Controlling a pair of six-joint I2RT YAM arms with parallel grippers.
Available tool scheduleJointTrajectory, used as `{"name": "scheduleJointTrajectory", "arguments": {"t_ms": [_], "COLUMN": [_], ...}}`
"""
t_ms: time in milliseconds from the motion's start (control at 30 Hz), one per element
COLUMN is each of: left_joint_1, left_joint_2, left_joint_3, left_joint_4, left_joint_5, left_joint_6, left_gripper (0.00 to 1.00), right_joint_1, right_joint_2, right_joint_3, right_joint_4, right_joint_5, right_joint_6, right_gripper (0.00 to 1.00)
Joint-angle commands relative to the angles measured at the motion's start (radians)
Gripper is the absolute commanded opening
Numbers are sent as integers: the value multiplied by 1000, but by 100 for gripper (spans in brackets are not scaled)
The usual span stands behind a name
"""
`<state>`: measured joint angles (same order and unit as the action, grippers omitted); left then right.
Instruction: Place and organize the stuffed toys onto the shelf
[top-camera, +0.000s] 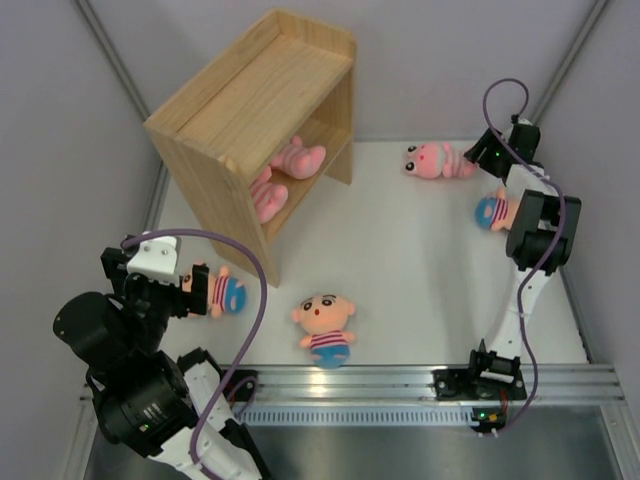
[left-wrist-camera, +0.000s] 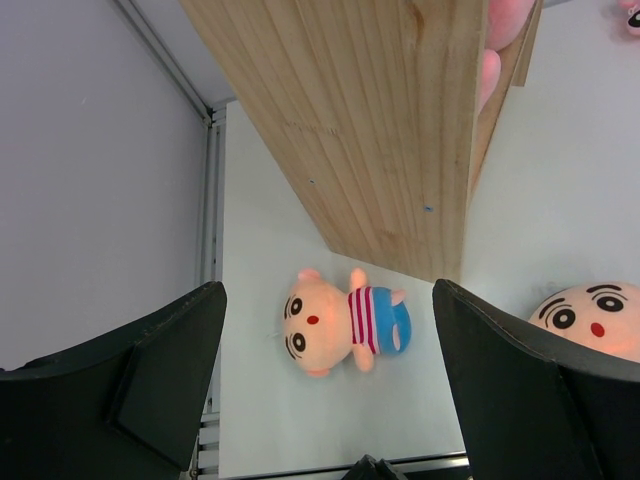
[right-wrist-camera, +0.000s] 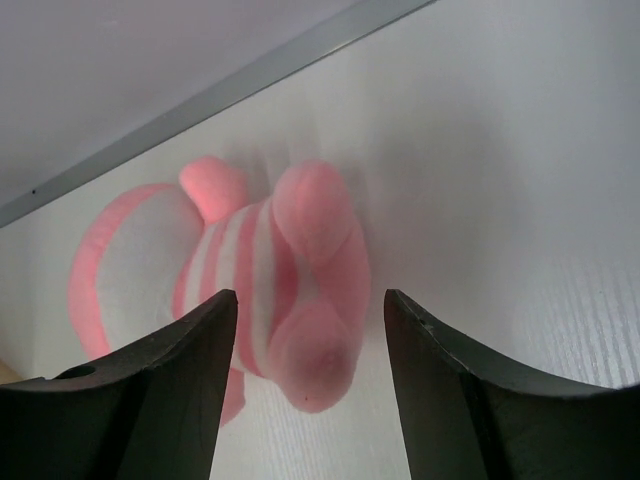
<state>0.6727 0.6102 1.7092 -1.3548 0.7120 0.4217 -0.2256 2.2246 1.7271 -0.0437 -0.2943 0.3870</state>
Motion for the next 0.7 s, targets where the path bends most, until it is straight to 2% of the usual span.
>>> {"name": "scheduleJointTrajectory", "arguments": {"t_ms": [0,167,267,300,367,400,433,533,667], "left_joint_1": [2,2,2,2,1,1,2,1,2], "left_joint_2": [-7,-10,-12,-13,-15,-17,-18,-20,-18], "left_joint_3": [10,10,6,6,6,6,4,-5,-16], "left_joint_4": [20,20,19,19,19,20,19,20,20], "left_joint_5": [-5,-2,-8,-9,-16,-13,-13,0,10], "left_joint_6": [6,5,6,8,12,9,9,8,6], "left_gripper": [90,90,91,91,91,91,91,91,90], "right_joint_1": [-6,15,22,22,23,22,23,23,23], "right_joint_2": [30,0,16,38,53,46,32,-89,-361], "right_joint_3": [43,-17,-8,14,37,31,16,-125,-398], "right_joint_4": [-18,16,21,7,-7,-4,17,128,260], "right_joint_5": [-9,-6,7,9,-6,-19,-35,-40,-20], "right_joint_6": [27,27,39,46,53,62,69,114,240], "right_gripper": [61,63,60,43,21,5,0,0,0]}}
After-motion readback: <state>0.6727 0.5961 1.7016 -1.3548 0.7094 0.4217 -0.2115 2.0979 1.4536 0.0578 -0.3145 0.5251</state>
